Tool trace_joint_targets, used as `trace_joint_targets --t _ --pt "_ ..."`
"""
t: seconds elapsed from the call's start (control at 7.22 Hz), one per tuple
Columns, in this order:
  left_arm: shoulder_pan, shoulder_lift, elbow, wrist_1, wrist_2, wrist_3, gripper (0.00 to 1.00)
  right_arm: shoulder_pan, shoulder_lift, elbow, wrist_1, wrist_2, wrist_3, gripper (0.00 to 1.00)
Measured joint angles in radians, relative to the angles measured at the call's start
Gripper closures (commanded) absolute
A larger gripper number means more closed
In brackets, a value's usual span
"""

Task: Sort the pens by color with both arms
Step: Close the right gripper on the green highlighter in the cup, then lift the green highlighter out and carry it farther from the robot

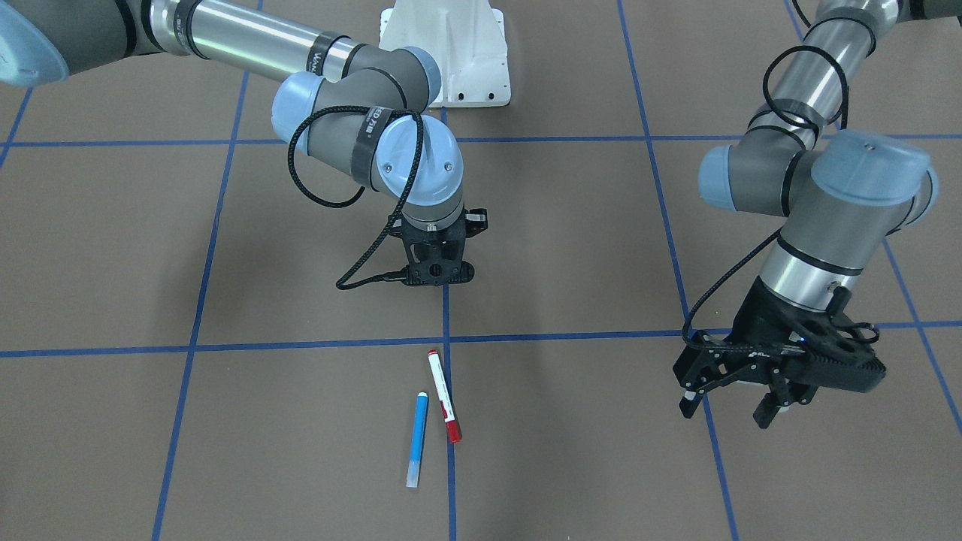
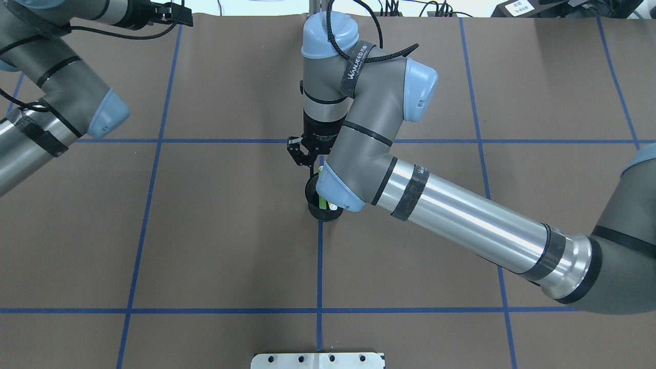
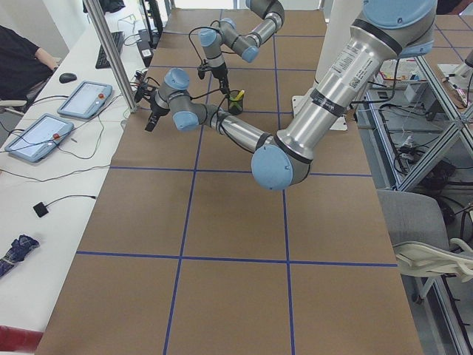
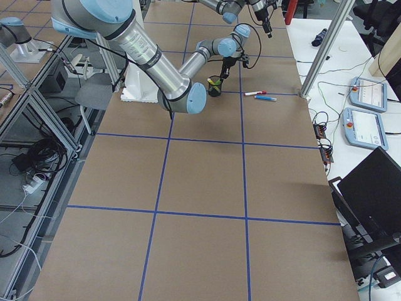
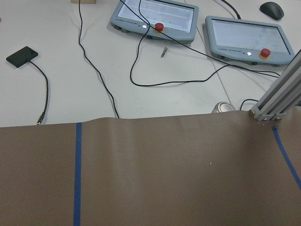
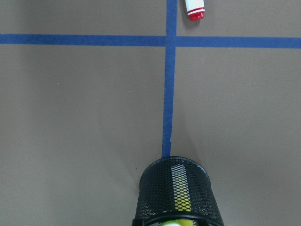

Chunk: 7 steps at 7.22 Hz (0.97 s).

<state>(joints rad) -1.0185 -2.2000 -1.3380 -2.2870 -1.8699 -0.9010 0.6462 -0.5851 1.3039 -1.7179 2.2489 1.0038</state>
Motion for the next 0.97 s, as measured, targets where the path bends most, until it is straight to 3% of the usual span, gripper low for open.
trace_joint_targets --t 0.55,0.97 --pt "-0.001 0.0 -0.014 -0.002 0.0 -0.005 0.0 0.001 -0.012 0.055 0.017 -0.054 0.006 1.0" --pt "-0.001 0.0 -0.024 -0.002 -0.001 -0.01 0.0 0.023 -0.061 0.246 0.011 -0.12 0.014 1.0"
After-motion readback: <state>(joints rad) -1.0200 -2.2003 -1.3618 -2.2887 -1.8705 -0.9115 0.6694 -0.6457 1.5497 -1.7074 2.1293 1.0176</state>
